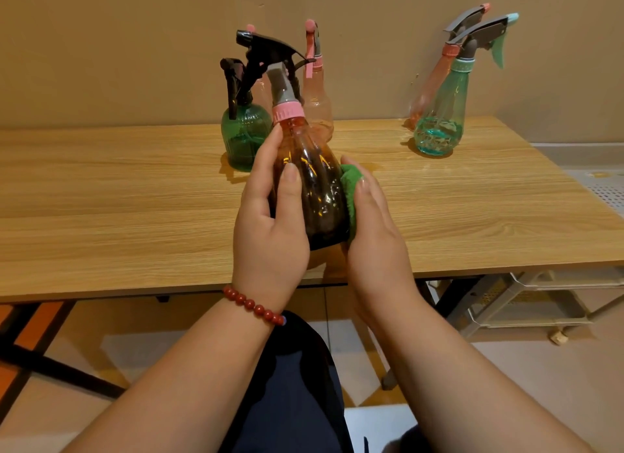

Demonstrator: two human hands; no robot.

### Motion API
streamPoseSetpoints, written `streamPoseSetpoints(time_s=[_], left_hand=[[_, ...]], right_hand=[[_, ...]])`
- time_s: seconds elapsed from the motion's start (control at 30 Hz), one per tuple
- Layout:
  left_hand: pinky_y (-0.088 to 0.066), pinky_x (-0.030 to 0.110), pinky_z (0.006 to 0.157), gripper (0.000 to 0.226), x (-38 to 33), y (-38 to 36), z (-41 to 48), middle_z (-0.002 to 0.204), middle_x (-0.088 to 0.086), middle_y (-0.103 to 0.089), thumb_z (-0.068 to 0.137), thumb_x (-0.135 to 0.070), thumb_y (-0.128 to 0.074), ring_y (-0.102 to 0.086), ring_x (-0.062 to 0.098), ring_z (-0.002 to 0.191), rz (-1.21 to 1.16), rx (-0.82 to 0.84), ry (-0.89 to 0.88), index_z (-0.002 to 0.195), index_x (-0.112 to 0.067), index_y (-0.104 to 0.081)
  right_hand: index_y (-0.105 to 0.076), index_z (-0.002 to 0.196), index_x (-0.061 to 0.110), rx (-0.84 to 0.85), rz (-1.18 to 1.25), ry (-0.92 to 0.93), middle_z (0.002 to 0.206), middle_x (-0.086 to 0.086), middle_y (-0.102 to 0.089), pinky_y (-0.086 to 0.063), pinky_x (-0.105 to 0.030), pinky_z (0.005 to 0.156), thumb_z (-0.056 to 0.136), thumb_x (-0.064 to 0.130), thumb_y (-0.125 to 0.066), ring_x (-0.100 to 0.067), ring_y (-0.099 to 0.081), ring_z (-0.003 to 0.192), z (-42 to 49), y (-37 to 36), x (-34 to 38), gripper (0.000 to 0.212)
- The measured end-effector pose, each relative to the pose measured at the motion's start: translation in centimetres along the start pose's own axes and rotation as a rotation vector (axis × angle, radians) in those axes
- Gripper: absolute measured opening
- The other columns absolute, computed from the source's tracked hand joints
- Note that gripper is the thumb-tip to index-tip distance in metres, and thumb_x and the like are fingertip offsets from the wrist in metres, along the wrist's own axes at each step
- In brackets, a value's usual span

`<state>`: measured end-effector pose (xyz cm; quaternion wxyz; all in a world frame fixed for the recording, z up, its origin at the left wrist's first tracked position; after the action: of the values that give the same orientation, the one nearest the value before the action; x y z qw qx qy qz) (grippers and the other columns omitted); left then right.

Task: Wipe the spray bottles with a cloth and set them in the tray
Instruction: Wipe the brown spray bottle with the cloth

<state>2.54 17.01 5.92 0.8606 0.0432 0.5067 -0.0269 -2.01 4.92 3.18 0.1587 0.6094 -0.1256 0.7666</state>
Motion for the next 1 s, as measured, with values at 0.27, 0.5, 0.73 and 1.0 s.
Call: streamPoseSetpoints(time_s=[0.27, 0.5, 0.73, 1.0], left_hand=[[-0.042, 0.020, 0.104, 0.042, -0.6, 0.2, 0.3, 0.142, -0.009, -0.049, 0.101, -0.029, -0.038, -0.045, -0.003, 0.128, 0.040, 0.005, -0.042, 0.143, -0.028, -0.040], [-0.039, 0.008, 0.096, 0.041, -0.4, 0.0, -0.1, 0.138, -0.014, -0.048, 0.101, -0.027, -0.036, -0.044, -0.009, 0.125, 0.024, 0.015, -0.042, 0.142, -0.028, -0.039], [-0.038, 0.004, 0.091, 0.036, -0.7, 0.1, -0.2, 0.132, -0.022, -0.046, 0.104, -0.020, -0.034, -0.046, -0.013, 0.120, -0.041, 0.037, -0.029, 0.138, -0.030, -0.038], [-0.021, -0.008, 0.092, 0.042, -0.9, -0.3, 0.1, 0.143, -0.020, -0.032, 0.101, -0.046, -0.022, -0.027, -0.027, 0.122, 0.127, 0.104, -0.022, 0.142, -0.047, -0.026]], right_hand=[[-0.037, 0.137, 0.044, -0.040, -0.120, 0.144, 0.143, 0.021, -0.041, -0.031, -0.023, 0.112, 0.102, 0.043, -0.028, 0.010, -0.031, 0.134, -0.9, -0.7, 1.4, 0.037], [-0.035, 0.135, 0.052, -0.027, -0.042, 0.034, 0.140, 0.027, -0.040, -0.029, -0.023, 0.113, 0.099, 0.051, -0.024, 0.009, -0.033, 0.132, -1.1, -0.6, 0.4, 0.038], [-0.047, 0.130, 0.051, 0.007, 0.146, -0.004, 0.129, 0.026, -0.053, -0.035, -0.025, 0.111, 0.098, 0.051, -0.031, 0.006, -0.045, 0.126, -0.4, -0.3, -0.1, 0.035], [-0.042, 0.131, 0.045, -0.036, 0.065, 0.121, 0.130, 0.026, -0.049, -0.040, -0.012, 0.100, 0.093, 0.049, -0.028, 0.013, -0.046, 0.120, -0.6, 0.7, 2.2, 0.041]])
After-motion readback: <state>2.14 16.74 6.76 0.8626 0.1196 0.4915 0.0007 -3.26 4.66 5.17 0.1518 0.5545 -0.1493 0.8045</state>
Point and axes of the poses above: each hand's wrist, its own z-axis towards the middle knuckle, its own y-axis out of the back of the hand, x = y × z, the point moved 10 cm from there along z, towards the middle knuckle
